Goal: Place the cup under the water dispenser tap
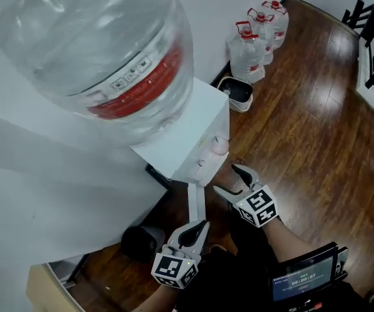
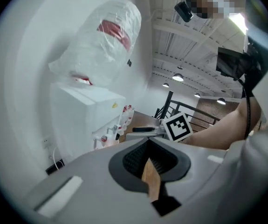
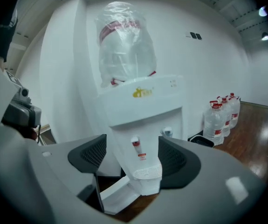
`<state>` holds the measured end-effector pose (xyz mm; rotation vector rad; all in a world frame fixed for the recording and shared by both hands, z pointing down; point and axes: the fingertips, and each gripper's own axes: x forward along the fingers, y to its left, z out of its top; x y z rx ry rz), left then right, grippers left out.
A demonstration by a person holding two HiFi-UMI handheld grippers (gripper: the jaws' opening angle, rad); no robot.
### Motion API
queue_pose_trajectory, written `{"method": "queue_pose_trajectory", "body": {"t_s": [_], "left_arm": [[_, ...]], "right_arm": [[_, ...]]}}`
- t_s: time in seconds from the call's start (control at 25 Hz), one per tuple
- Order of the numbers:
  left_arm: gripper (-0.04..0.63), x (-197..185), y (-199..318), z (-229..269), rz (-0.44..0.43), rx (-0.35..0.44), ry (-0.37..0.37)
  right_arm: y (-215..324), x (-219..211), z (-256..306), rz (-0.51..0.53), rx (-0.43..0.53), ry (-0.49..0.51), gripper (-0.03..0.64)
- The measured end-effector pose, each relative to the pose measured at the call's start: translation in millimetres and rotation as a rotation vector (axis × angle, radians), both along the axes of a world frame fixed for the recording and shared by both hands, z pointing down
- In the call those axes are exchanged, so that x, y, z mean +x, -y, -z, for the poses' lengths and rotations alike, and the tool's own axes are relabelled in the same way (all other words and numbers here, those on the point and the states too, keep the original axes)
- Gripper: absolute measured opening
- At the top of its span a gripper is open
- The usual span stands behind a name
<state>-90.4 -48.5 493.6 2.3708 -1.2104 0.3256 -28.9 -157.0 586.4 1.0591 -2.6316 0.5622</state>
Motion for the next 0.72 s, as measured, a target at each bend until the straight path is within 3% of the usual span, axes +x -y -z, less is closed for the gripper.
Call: {"method": "queue_pose_trajectory", "body": {"t_s": [0.32, 0.52, 0.72], "left_arm": [[0.173, -55, -81, 98, 0.113, 0.177, -0.043], [0.178, -86, -114, 144, 0.175, 0.219, -0.091], [0.178, -92, -138, 164, 0.176, 0.250, -0.115]], "right_arm": [[-95, -12, 142, 0.048, 0.104, 0.015, 0.323], [-146, -15, 210, 0.044, 0.134, 0.061, 0.245], [-183, -19, 262, 0.053, 0.173, 0.100, 0.171]]}}
